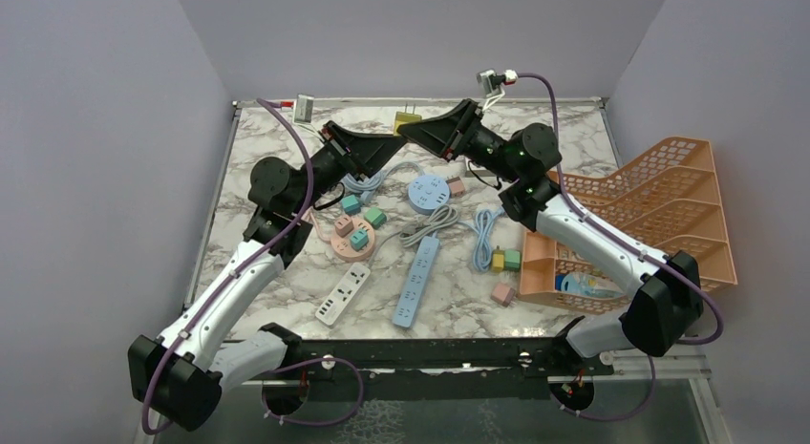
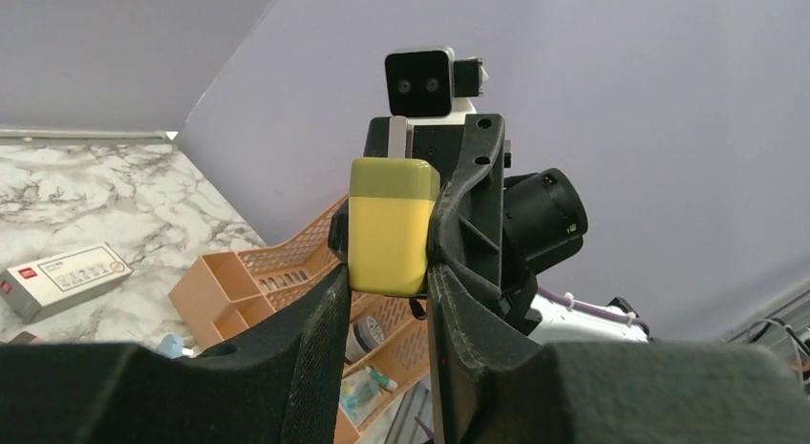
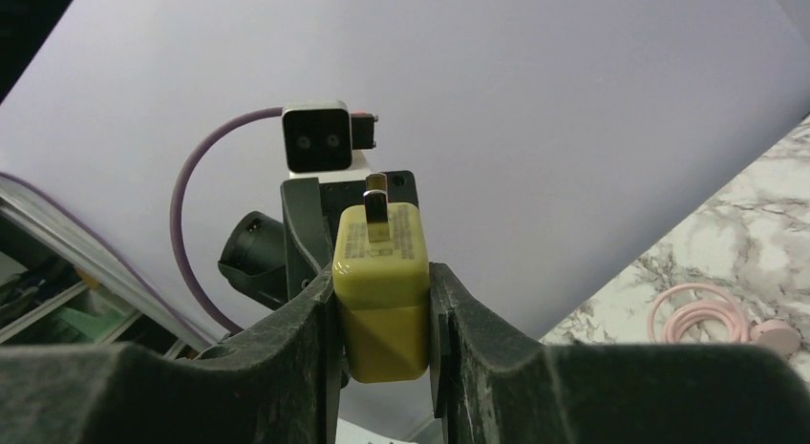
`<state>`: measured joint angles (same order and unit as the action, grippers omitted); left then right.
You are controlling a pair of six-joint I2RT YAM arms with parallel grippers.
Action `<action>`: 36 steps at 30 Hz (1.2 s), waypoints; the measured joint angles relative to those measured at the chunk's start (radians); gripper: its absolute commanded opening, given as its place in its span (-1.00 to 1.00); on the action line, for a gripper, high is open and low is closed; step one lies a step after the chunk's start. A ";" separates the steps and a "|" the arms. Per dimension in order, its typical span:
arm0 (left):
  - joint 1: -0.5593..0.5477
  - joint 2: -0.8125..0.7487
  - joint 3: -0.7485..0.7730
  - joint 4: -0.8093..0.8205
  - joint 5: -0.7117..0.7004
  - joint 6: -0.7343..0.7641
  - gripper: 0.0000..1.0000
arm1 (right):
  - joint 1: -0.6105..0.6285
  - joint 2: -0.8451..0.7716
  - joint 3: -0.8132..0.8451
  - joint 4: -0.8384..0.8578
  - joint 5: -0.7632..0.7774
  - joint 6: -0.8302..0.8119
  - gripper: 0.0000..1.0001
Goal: Insert the plug
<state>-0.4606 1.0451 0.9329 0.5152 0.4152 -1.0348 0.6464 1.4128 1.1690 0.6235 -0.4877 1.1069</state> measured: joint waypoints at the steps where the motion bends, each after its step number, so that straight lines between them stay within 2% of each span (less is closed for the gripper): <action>1: 0.000 -0.001 0.000 0.006 0.007 0.003 -0.55 | -0.001 0.001 0.000 0.006 -0.009 0.006 -0.44; 3: 0.000 -0.002 0.000 0.015 0.021 0.005 -0.69 | -0.003 0.001 0.000 0.013 -0.022 0.013 -0.29; 6: 0.000 0.000 0.000 0.028 0.034 0.019 -0.79 | -0.010 0.001 0.000 0.019 -0.048 0.022 0.15; 7: 0.001 0.002 0.000 0.034 0.041 0.027 -0.80 | -0.012 0.001 0.000 0.018 -0.060 0.026 0.24; 10: 0.002 0.009 0.000 0.042 0.058 0.058 -0.82 | -0.027 0.001 0.000 0.002 -0.105 0.031 0.37; 13: 0.003 0.015 0.000 0.045 0.096 0.089 -0.85 | -0.061 0.001 0.001 -0.025 -0.158 0.025 0.41; 17: 0.003 0.026 0.003 0.047 0.166 0.127 -0.85 | -0.127 -0.003 0.006 -0.070 -0.245 -0.016 0.43; 21: 0.010 0.048 0.010 0.045 0.245 0.154 -0.86 | -0.167 -0.024 0.062 -0.206 -0.329 -0.140 0.40; 24: 0.010 0.063 0.025 0.035 0.304 0.173 -0.87 | -0.175 -0.038 0.139 -0.323 -0.391 -0.255 0.27; 29: 0.013 0.070 0.039 0.029 0.369 0.194 -0.87 | -0.176 -0.056 0.237 -0.478 -0.509 -0.411 -0.07; 36: 0.015 0.084 0.060 0.014 0.423 0.217 -0.86 | -0.179 -0.045 0.238 -0.611 -0.579 -0.494 -0.18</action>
<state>-0.4454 1.1286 0.9932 0.5297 0.8387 -0.8177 0.4675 1.3682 1.4075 0.0124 -1.0664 0.6128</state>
